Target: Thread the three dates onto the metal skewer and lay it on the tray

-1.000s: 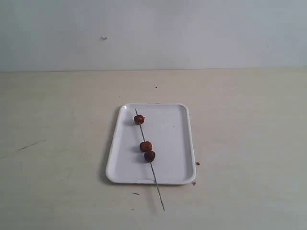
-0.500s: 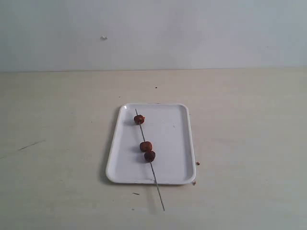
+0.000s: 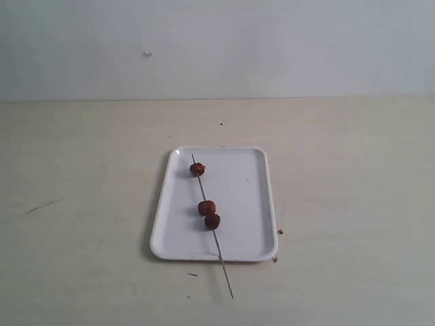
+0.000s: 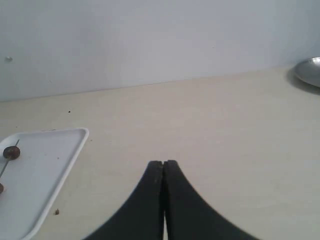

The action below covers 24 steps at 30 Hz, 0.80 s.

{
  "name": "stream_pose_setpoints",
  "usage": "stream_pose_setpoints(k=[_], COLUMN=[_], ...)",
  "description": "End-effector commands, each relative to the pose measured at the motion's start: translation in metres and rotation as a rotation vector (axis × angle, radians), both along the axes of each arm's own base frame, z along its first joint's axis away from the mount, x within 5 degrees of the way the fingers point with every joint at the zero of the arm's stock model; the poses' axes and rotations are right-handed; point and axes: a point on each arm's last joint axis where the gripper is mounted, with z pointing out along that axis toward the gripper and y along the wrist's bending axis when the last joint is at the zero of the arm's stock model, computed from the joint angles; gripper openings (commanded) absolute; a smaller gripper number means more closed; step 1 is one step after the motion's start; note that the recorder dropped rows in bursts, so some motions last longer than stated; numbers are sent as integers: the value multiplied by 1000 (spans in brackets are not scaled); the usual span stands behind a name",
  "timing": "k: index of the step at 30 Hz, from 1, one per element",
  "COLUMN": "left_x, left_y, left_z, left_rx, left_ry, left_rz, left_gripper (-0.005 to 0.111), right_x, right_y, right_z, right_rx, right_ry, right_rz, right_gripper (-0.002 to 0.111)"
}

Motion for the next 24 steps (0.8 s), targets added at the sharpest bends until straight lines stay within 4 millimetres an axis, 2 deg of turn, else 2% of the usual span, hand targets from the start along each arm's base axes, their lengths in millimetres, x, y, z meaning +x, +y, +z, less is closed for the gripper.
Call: stream_pose_setpoints(k=[1, 5, 7, 13, 16, 24], left_x=[0, 0, 2, 10, 15, 18], left_y=[0, 1, 4, 15, 20, 18], left_z=[-1, -1, -3, -15, -21, -26], left_rx=[-14, 13, 167, 328, 255, -152], left_ry=[6, -5, -61, -37, 43, 199], left_rz=[-6, 8, 95, 274, 314, 221], left_gripper=[0, 0, 0, 0, 0, 0], right_x=[0, 0, 0, 0, 0, 0], right_y=[0, 0, 0, 0, 0, 0], right_z=[0, 0, 0, 0, 0, 0], right_rx=[2, 2, 2, 2, 2, 2], right_ry=[-11, -11, -11, -11, -11, -11], right_rz=[-6, -6, -6, -6, -6, -6], right_gripper=[0, 0, 0, 0, 0, 0])
